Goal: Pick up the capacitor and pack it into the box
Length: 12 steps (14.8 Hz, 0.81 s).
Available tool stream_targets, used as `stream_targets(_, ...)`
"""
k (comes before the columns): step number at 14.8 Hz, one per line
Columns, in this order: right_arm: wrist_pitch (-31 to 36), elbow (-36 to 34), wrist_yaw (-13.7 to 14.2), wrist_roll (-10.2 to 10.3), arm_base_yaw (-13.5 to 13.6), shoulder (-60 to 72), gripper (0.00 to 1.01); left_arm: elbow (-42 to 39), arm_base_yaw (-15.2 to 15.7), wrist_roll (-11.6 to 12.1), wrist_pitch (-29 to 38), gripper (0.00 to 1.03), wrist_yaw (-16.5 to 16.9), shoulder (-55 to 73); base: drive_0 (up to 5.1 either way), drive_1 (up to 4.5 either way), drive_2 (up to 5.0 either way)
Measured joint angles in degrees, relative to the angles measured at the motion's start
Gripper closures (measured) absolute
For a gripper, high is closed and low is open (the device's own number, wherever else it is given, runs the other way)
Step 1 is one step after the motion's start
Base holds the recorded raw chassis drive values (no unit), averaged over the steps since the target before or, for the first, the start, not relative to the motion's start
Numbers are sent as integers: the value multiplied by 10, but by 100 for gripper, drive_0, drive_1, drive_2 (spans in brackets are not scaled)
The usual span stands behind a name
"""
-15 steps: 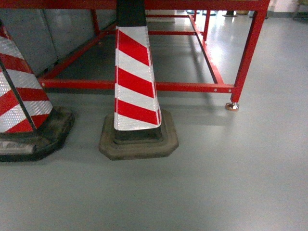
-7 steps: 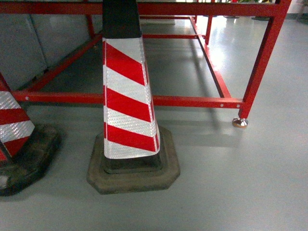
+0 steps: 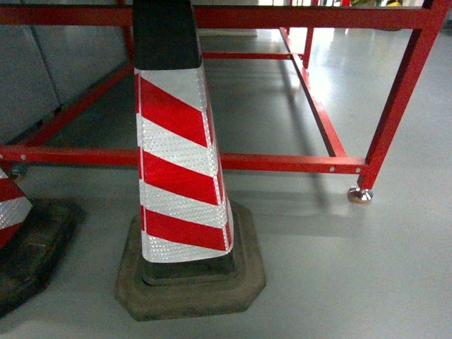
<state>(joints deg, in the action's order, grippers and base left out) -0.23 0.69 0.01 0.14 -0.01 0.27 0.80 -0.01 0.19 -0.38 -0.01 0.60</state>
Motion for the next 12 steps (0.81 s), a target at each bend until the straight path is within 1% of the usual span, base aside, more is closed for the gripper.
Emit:
stream_targets(7, -1, 0, 0, 0, 0, 0, 3, 0, 0, 0, 0, 60, -1, 0, -2, 427, -431)
stream_targets(12, 0, 0, 0, 1, 0, 0, 3, 0, 0, 0, 0, 60, 1, 0, 0, 0, 0)
